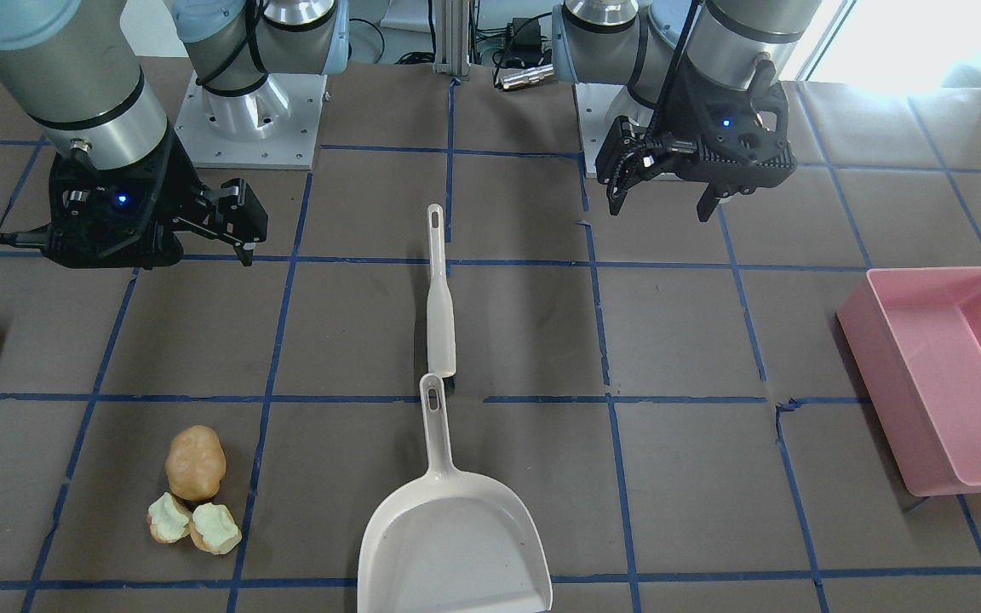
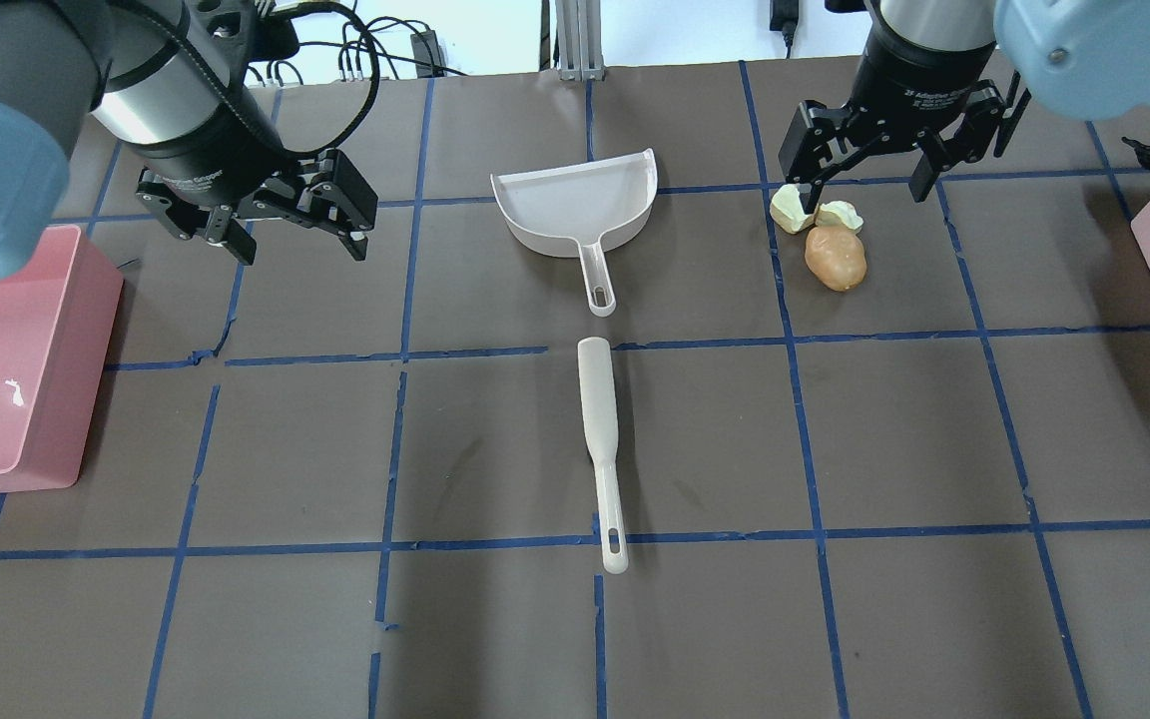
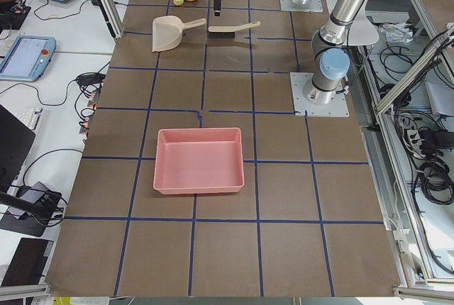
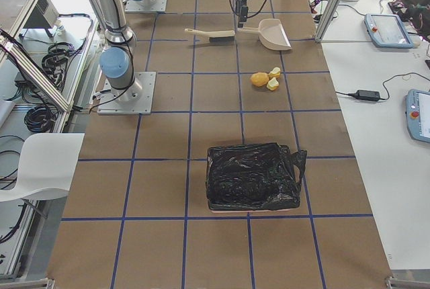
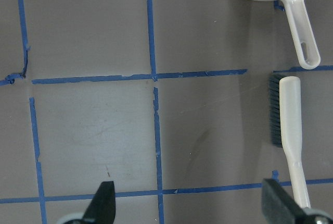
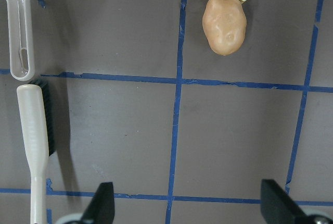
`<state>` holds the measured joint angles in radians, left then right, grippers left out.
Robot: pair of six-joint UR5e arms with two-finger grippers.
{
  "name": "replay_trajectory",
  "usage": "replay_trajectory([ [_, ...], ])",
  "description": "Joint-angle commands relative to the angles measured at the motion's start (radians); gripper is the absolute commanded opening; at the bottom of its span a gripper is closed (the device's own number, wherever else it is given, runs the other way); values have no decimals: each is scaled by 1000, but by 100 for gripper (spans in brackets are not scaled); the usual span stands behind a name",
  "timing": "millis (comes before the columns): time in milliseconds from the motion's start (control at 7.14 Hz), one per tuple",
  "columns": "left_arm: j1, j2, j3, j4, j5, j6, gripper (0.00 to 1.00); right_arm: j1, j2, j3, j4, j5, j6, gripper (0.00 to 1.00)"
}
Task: Sweep and dump trash in nearest bin
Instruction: 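Move the left gripper toward the white brush handle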
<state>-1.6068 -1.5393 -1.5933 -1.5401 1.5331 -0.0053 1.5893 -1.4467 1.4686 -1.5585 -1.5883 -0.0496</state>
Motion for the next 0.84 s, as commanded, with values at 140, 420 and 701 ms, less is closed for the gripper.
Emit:
replay_trajectory([
  [140, -43, -25, 1, -39, -14, -13, 100, 0, 5, 1, -8, -7, 2, 100],
  [420, -175, -44, -4, -72, -8, -120, 97, 0, 6, 2, -8, -9, 2, 100],
  [701, -287, -77, -74, -37, -13, -360, 100, -2, 6, 7, -9, -7, -13, 100],
])
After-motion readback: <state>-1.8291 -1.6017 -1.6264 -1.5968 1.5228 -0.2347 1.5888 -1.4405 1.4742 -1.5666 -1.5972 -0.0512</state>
